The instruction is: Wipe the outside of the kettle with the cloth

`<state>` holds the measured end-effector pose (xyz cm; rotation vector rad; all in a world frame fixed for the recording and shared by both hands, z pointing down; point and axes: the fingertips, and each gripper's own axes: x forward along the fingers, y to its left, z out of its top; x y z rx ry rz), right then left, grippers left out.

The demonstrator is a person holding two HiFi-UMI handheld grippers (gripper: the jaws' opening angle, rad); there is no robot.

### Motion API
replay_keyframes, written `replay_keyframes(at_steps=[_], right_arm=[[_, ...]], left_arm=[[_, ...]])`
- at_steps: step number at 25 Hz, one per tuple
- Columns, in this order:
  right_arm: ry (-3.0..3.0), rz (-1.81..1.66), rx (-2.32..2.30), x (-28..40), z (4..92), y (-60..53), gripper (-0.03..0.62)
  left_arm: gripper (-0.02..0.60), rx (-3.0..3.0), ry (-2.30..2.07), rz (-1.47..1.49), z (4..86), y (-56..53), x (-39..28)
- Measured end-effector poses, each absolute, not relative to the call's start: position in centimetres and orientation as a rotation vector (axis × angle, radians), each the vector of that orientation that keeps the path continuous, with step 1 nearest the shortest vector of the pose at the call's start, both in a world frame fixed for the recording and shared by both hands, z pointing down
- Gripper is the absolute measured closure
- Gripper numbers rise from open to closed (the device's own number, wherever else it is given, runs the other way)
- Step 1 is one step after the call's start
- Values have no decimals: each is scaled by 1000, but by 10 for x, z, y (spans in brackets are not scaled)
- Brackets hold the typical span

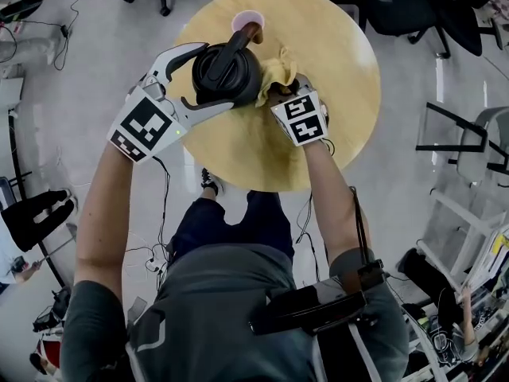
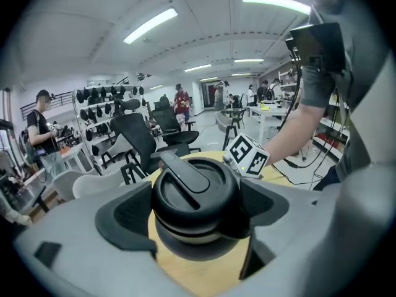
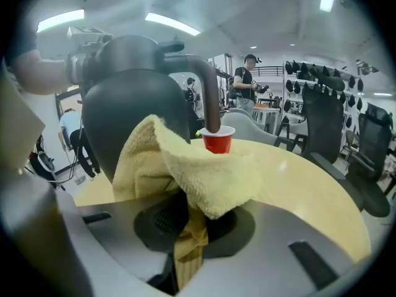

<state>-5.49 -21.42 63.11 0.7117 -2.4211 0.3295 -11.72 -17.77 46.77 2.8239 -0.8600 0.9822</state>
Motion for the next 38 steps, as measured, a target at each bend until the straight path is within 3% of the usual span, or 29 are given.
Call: replay_keyframes(at_steps=[15,22,31,38], right_arm=[[-2721,255,925,-69,467,-240,531],[-2672,286,938,-68,506,-242,533],[-2508,414,854,-68,596,-230,533],[-2427,424,842,-64,637,-233,533]], left_arm=[[133,2991,-452,975,466,-179,-115],[133,2977,-536,1030,464,-180,-114],[133,2786,-1114,398,420,-160,-139],[135,2614,-1302,275,421,-121,-175]])
